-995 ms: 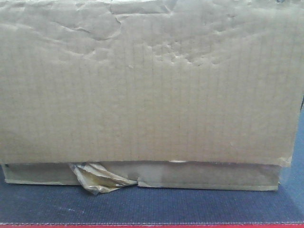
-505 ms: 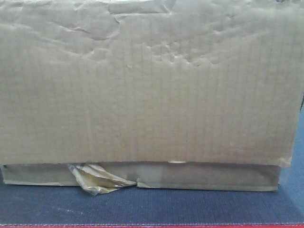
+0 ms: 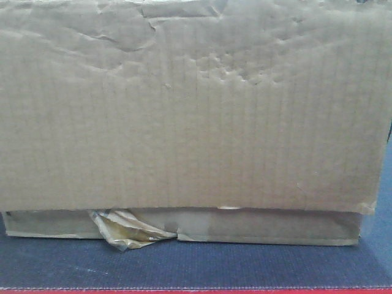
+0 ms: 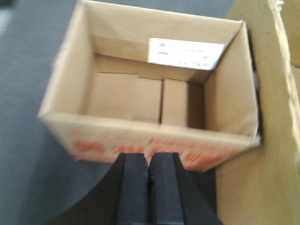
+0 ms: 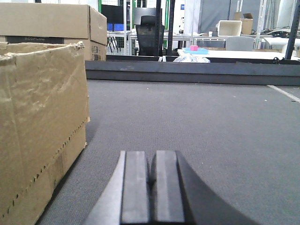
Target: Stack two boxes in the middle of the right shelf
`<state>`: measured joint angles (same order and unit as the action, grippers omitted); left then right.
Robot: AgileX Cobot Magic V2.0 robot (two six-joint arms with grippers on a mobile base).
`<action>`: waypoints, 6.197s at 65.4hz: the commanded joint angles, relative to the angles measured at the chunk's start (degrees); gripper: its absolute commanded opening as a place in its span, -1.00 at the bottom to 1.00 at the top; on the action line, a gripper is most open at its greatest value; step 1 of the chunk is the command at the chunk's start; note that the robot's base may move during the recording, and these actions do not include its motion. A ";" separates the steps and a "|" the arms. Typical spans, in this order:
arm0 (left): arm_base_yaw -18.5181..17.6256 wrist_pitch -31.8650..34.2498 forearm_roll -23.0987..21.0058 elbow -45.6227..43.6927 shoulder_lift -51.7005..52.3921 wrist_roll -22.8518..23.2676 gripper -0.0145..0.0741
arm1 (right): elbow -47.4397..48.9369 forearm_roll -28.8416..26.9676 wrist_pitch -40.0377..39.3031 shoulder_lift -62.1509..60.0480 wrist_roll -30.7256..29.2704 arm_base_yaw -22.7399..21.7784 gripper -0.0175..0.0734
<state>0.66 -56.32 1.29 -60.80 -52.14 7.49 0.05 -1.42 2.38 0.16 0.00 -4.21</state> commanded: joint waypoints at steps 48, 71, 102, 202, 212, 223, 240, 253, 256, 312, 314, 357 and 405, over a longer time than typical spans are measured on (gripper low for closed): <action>19.11 -9.87 -15.73 -28.03 -32.94 -30.27 -0.87 | -0.05 -0.34 -0.86 -0.16 0.00 -0.23 -0.97; 19.61 -9.93 -12.23 -27.92 -38.92 -30.27 0.16 | -0.05 -0.34 -0.86 -0.16 0.00 -0.23 -0.97; 17.12 -9.22 -9.68 -27.92 -47.11 -30.27 0.03 | -0.05 -0.34 -0.86 -0.16 0.00 -0.23 -0.97; -11.57 -13.64 1.64 -79.34 -45.14 5.65 -0.92 | -0.05 -0.34 -0.86 -0.16 0.00 -0.23 -0.97; -22.53 -13.64 10.97 -74.69 -45.14 12.59 -0.92 | -0.05 -0.34 -0.86 -0.16 0.00 -0.23 -0.97; -27.96 -13.64 12.01 -66.04 -45.14 17.08 -0.92 | -0.05 -0.34 -0.86 -0.16 0.00 -0.23 -0.97; -28.53 -13.64 12.76 -52.30 -45.14 21.67 -0.92 | -0.05 -0.34 -0.86 -0.16 0.00 -0.23 -0.97; -28.53 -13.64 11.59 -44.30 -45.14 21.99 -0.92 | -0.05 -0.34 -0.86 -0.16 0.00 -0.23 -0.97; -28.53 -13.64 11.51 -42.02 -45.14 23.07 -0.92 | -0.05 -0.34 -0.86 -0.16 0.00 -0.23 -0.97; -28.53 -8.73 7.98 -35.99 -46.05 21.24 -0.14 | -0.05 -0.34 -0.86 -0.16 0.00 -0.23 -0.97; -28.53 -8.73 7.98 -35.99 -46.05 21.24 -0.10 | -0.05 -0.34 -0.86 -0.16 0.00 -0.23 -0.97; -25.53 -13.64 13.07 -48.02 -42.76 17.30 0.05 | -0.05 -0.34 -0.86 -0.16 0.00 -0.23 -0.97; -22.53 -13.64 7.88 -26.62 -40.32 16.02 0.05 | -0.05 -0.34 -0.86 -0.16 0.00 -0.23 -0.97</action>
<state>-22.00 -70.12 9.51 -87.58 -93.43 23.62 0.05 -1.42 2.38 0.16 0.00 -4.21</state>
